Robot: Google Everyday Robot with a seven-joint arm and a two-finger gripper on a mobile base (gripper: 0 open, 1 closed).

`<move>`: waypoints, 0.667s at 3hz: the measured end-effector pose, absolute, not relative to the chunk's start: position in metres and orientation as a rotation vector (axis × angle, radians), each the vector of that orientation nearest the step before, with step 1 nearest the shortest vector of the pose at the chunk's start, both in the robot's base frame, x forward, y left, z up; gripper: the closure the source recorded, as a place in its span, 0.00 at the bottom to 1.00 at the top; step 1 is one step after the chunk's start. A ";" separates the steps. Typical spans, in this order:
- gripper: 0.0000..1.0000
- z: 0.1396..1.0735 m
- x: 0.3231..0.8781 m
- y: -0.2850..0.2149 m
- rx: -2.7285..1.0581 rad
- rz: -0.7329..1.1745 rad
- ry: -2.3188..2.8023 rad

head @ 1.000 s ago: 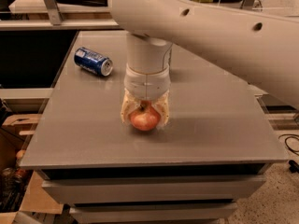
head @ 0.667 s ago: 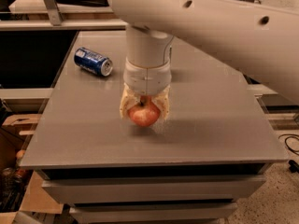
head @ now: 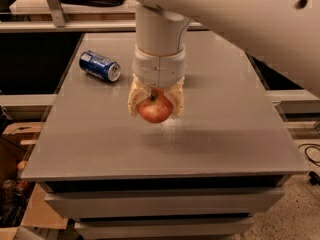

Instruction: Pick apple

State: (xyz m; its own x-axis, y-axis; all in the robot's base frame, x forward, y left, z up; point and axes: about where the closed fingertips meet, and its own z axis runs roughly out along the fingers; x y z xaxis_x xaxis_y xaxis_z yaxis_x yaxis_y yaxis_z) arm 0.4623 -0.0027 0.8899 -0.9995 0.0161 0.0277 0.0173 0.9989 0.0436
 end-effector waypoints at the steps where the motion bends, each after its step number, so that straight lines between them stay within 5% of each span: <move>1: 1.00 0.914 0.470 -0.004 -0.016 -0.107 -3.165; 2: 1.00 0.918 0.473 -0.001 0.001 -0.119 -3.173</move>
Offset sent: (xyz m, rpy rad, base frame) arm 0.0000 -0.0138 0.0374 0.0006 -0.0406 0.0063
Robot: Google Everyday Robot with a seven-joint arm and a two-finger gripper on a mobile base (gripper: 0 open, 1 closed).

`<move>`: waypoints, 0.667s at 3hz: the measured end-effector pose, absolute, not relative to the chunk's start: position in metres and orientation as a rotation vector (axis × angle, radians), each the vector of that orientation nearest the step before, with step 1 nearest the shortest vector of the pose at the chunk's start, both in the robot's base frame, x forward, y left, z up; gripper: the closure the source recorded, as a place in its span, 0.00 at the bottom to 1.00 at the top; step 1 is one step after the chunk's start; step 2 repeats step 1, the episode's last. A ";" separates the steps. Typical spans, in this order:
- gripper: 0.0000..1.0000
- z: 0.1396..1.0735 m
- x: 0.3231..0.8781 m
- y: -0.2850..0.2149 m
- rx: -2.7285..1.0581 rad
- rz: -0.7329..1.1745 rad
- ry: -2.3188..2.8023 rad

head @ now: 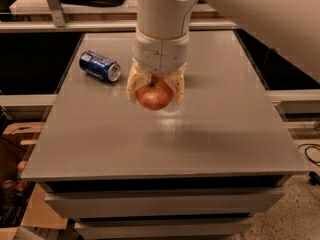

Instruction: Pick apple

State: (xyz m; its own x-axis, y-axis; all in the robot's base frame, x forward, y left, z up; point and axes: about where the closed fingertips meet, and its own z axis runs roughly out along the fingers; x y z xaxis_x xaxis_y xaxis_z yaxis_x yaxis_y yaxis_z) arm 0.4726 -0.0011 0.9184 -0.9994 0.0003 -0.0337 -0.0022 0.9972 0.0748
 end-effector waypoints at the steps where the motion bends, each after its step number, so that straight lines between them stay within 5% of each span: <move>1: 1.00 0.919 0.475 0.001 -0.014 0.127 3.109; 2: 1.00 0.919 0.475 0.001 -0.014 0.127 3.109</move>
Offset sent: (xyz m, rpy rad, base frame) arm 0.0000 0.0000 0.0000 0.0000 0.0000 0.0000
